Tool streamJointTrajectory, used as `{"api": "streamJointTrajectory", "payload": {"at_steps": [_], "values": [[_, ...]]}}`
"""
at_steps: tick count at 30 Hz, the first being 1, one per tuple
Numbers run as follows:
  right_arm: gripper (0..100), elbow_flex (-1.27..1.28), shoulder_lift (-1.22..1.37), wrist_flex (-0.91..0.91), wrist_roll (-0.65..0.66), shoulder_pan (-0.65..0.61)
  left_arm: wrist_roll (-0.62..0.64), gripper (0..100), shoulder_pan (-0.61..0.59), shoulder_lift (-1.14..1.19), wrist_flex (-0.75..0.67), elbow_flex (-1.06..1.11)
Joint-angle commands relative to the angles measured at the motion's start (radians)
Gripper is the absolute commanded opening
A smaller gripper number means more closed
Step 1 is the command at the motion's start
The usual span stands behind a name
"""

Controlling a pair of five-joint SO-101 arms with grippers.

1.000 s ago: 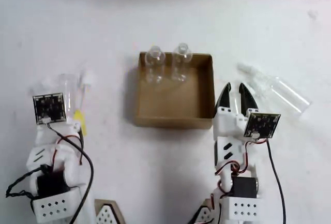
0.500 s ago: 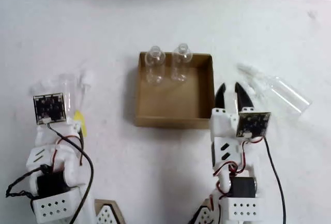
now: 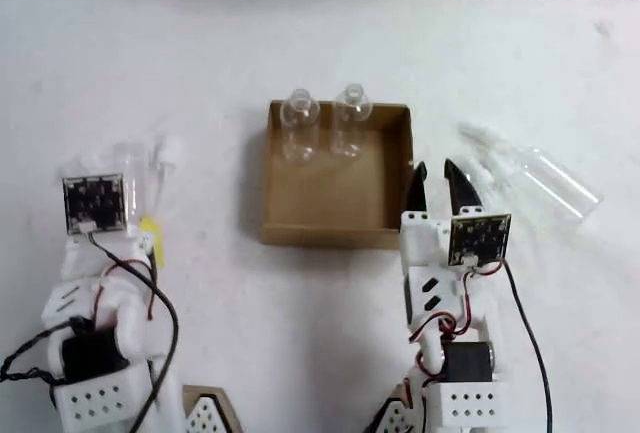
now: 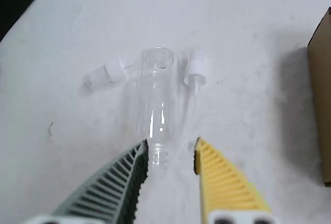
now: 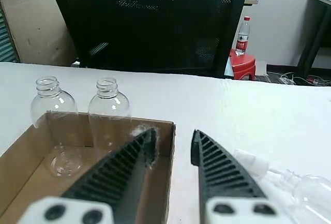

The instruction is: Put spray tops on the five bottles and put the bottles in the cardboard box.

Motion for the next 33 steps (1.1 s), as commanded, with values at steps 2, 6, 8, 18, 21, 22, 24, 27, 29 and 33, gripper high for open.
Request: {"api": "streamJointTrajectory", "payload": {"at_steps": [2, 6, 8, 18, 21, 22, 24, 27, 29, 33], "values": [[8.8, 0.008, 0.007, 0.004, 0.015, -0.005, -0.031, 14, -0.076, 0.331, -0.023, -0.198], [8.8, 0.008, 0.007, 0.004, 0.015, -0.005, -0.037, 14, -0.099, 0.539, -0.023, -0.281], [8.8, 0.008, 0.007, 0.004, 0.015, -0.005, -0.037, 14, -0.099, 0.582, -0.002, -0.307], [9.0, 0.008, 0.007, 0.004, 0.015, -0.005, -0.032, 14, -0.101, 0.601, -0.002, -0.311], [9.0, 0.008, 0.007, 0.004, 0.015, -0.005, -0.031, 14, -0.102, 0.601, -0.012, -0.31], [9.1, 0.008, 0.007, 0.004, 0.015, -0.005, -0.032, 14, -0.102, 0.602, -0.02, -0.31], [9.1, 0.008, 0.007, 0.004, 0.015, -0.005, -0.035, 14, -0.101, 0.636, -0.023, -0.318], [9.1, 0.008, 0.007, 0.004, 0.015, -0.005, -0.038, 14, -0.099, 0.763, -0.044, -0.364], [9.1, 0.008, 0.007, 0.004, 0.015, -0.005, -0.038, 14, -0.102, 0.874, -0.035, -0.42], [9.1, 0.008, 0.007, 0.004, 0.015, -0.005, -0.035, 14, -0.122, 1.021, -0.011, -0.502]]}}
